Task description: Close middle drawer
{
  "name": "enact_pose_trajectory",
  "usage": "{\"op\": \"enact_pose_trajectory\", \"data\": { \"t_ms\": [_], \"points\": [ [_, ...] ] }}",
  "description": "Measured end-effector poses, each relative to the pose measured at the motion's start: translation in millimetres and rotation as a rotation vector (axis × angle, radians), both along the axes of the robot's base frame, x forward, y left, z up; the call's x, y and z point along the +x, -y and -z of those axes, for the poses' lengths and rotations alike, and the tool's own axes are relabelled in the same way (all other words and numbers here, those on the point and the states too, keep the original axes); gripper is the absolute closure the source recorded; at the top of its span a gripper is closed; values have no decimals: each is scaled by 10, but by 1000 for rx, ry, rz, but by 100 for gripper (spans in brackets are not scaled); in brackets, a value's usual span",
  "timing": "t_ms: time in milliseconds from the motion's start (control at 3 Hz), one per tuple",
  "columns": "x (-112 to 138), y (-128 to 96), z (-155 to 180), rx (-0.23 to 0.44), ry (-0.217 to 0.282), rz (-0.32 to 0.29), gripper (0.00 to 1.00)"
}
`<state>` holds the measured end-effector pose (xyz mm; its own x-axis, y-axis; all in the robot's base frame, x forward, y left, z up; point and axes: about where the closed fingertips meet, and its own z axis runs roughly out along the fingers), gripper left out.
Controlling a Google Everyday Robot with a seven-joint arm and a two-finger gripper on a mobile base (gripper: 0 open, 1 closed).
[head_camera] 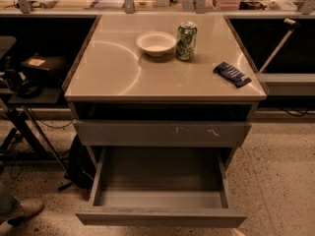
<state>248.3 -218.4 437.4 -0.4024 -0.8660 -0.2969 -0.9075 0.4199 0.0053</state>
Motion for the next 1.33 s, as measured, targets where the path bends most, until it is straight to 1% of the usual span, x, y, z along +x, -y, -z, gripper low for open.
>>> {"op": "enact_pose_trajectory", "data": {
  "t_ms": [333,667,1000,1333],
  "points": [
    [198,62,319,78,-3,88,0],
    [467,174,627,167,-12,178,0],
    [621,216,702,194,-14,200,0],
    [822,133,742,211,-9,187,0]
  ]
}}
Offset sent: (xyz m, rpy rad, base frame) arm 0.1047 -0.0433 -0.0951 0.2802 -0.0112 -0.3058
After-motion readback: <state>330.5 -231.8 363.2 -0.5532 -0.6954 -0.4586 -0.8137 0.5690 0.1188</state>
